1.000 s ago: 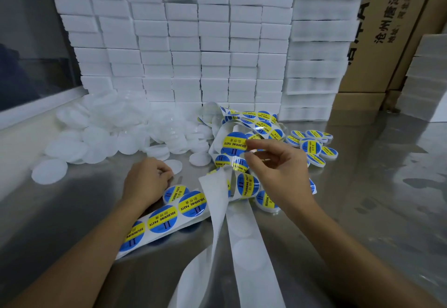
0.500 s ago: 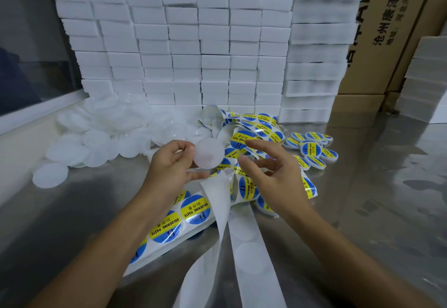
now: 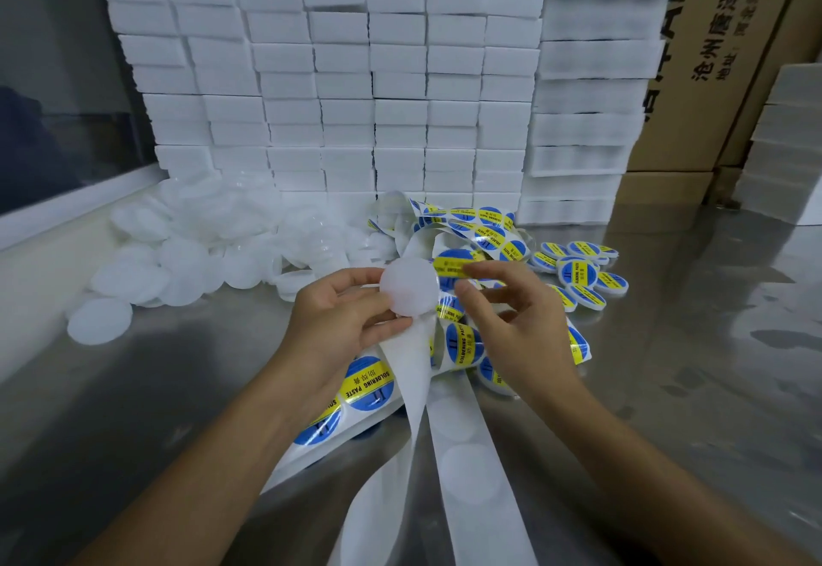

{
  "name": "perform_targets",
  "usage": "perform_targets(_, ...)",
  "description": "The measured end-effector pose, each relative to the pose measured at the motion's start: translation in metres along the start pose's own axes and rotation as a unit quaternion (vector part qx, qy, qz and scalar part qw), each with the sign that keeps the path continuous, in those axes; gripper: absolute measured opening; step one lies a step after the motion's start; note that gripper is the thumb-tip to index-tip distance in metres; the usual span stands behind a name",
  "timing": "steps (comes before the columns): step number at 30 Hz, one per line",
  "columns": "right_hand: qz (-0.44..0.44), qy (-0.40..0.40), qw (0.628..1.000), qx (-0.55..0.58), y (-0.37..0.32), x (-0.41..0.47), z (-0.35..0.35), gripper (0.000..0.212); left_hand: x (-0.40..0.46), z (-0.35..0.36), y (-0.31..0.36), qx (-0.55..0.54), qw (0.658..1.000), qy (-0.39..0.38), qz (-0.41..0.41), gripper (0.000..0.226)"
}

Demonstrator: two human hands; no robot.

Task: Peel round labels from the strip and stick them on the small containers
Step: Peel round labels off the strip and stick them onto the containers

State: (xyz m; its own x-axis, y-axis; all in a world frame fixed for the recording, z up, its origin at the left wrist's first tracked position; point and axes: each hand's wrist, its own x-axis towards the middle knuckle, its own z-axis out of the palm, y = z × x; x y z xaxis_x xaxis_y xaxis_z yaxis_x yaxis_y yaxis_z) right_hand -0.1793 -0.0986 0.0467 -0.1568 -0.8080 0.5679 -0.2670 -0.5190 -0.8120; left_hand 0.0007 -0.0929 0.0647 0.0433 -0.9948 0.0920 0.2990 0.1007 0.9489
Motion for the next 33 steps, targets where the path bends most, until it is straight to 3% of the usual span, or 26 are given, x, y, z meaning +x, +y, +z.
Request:
perform_targets(4, 0.014, 0.063, 0.998, 0.014, 0.008, 0.01, -0.01, 0.039, 0.006, -0.007, -0.002, -0.061, 0.997, 0.026, -0.034, 0.015)
perform_targets(11, 0.029, 0.086, 0.996, -0.013, 0.013, 0.018, -0.017, 0.013, 0.01, -0.008, -0.006, -0.085, 0.995, 0.026, -0.05, 0.019)
perform_targets(19, 0.044, 0.11, 0.993, 0.012, 0.008, 0.02, -0.021, 0.013, 0.01, -0.008, -0.006, -0.088, 0.995, 0.033, -0.046, 0.015)
perform_targets(26, -0.01, 0.072, 0.997, -0.033, -0.002, 0.02, -0.027, 0.015, 0.008, -0.006, -0.005, -0.063, 0.997, 0.049, -0.022, 0.011)
perform_targets(31, 0.102, -0.014, 0.981, 0.165, -0.019, 0.017, -0.023, 0.013, 0.004, -0.002, -0.005, -0.055, 0.998, 0.027, -0.009, 0.013)
perform_targets(33, 0.133, -0.047, 0.972, 0.19, -0.021, 0.014, -0.02, 0.011, 0.003, 0.0, -0.004, -0.054, 0.998, 0.018, -0.009, 0.018)
